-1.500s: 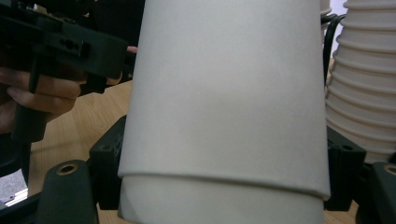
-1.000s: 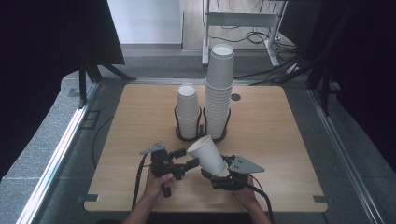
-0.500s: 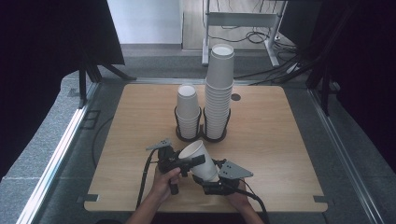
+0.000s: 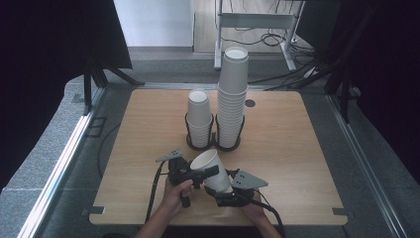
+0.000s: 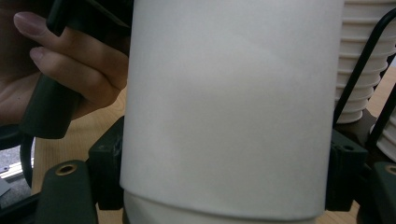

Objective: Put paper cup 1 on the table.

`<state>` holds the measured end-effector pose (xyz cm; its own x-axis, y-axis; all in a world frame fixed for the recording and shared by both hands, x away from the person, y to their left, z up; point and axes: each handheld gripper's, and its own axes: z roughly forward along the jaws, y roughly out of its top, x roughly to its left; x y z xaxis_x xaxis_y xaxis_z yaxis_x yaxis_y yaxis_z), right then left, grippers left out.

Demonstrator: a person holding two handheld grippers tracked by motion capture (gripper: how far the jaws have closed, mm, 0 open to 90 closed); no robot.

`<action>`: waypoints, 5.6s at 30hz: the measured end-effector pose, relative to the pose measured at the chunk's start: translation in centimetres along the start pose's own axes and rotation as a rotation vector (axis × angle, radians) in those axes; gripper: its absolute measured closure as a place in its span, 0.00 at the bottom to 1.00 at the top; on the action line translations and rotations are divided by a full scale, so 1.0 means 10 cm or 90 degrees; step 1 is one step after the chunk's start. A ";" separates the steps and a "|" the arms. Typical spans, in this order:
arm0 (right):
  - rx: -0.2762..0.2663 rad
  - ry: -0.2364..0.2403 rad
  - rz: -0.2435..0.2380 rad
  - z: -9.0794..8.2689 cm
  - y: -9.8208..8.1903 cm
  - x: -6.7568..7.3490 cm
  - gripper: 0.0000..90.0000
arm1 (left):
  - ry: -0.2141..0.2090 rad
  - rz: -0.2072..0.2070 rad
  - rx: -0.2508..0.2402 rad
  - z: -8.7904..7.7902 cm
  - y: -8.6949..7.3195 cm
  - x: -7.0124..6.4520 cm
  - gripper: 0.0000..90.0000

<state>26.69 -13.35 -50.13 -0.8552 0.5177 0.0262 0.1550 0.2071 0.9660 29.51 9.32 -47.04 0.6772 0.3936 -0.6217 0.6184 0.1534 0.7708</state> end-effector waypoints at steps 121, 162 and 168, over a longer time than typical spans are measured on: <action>0.142 -0.042 -0.034 0.09 -0.11 -0.04 0.19 | 0.438 0.224 -0.052 -0.84 0.26 0.30 0.14; 0.137 -0.041 -0.036 0.08 -0.10 -0.04 0.19 | 0.578 0.244 0.028 -0.85 0.20 0.55 0.12; 0.139 -0.041 -0.036 0.08 -0.10 -0.04 0.19 | 0.603 0.242 0.043 -0.80 0.17 0.59 0.12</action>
<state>27.26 -13.12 -51.31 -0.8330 0.5511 -0.0494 0.2171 0.4076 0.8870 31.39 19.20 -48.26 0.2576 0.9649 0.0508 0.4694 -0.1709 0.8663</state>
